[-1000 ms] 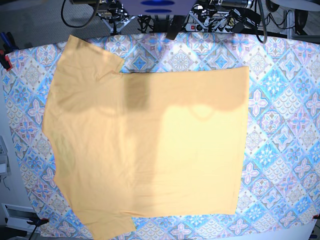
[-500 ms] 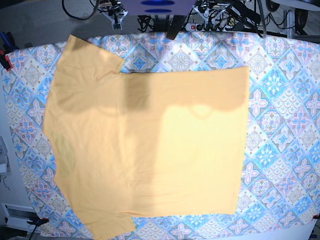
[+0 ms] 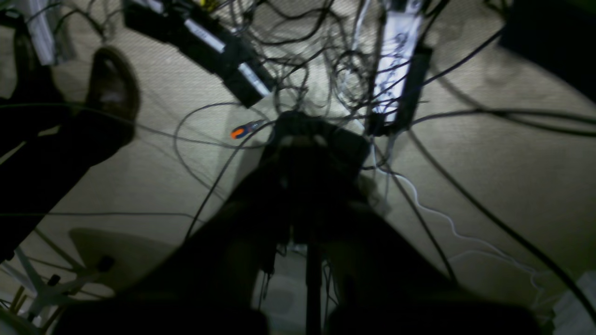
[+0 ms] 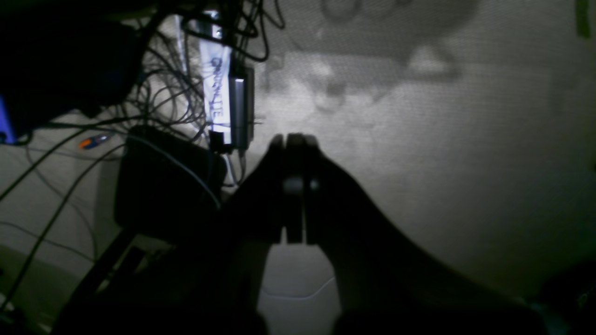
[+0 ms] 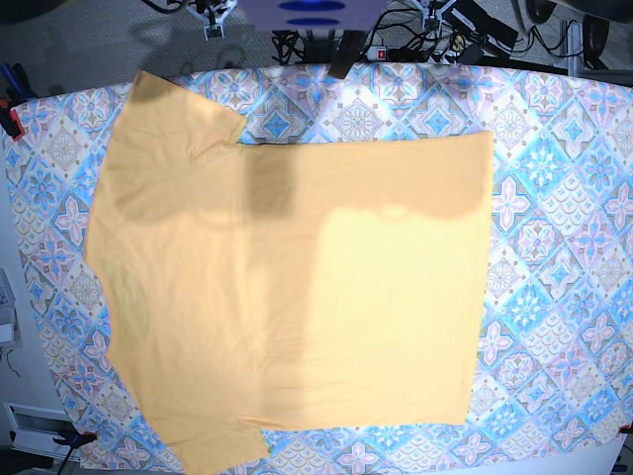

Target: Fold the T-shirt properly

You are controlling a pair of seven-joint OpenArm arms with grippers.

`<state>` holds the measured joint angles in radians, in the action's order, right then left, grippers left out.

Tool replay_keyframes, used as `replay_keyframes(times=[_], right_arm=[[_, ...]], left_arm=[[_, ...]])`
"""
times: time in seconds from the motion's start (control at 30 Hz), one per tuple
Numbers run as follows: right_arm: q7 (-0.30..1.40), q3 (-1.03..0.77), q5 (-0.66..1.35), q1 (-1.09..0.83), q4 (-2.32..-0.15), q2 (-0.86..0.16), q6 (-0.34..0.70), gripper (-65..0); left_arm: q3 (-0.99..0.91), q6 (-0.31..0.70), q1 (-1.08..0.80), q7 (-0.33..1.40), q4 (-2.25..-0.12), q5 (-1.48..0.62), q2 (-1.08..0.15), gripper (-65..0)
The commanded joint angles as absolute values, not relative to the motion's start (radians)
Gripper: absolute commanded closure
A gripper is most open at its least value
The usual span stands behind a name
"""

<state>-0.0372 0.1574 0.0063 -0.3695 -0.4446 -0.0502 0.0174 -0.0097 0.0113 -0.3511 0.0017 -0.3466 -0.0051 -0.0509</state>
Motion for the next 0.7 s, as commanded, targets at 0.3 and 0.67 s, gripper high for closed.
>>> replay_keyframes(times=[0.3,0.67], right_arm=[[-0.044,0.159,0.007,-0.536,-0.673,-0.113,0.018,0.0],[-0.044,0.153,0.012,-0.700,-0.926,-0.193,0.015,0.0]], left_arm=[[-0.010,0.010,-0.552,-0.004,-0.628,-0.007,-0.074,0.0],[-0.010,0.010,-0.748,-0.004,-0.951,-0.008,-0.111,0.0]])
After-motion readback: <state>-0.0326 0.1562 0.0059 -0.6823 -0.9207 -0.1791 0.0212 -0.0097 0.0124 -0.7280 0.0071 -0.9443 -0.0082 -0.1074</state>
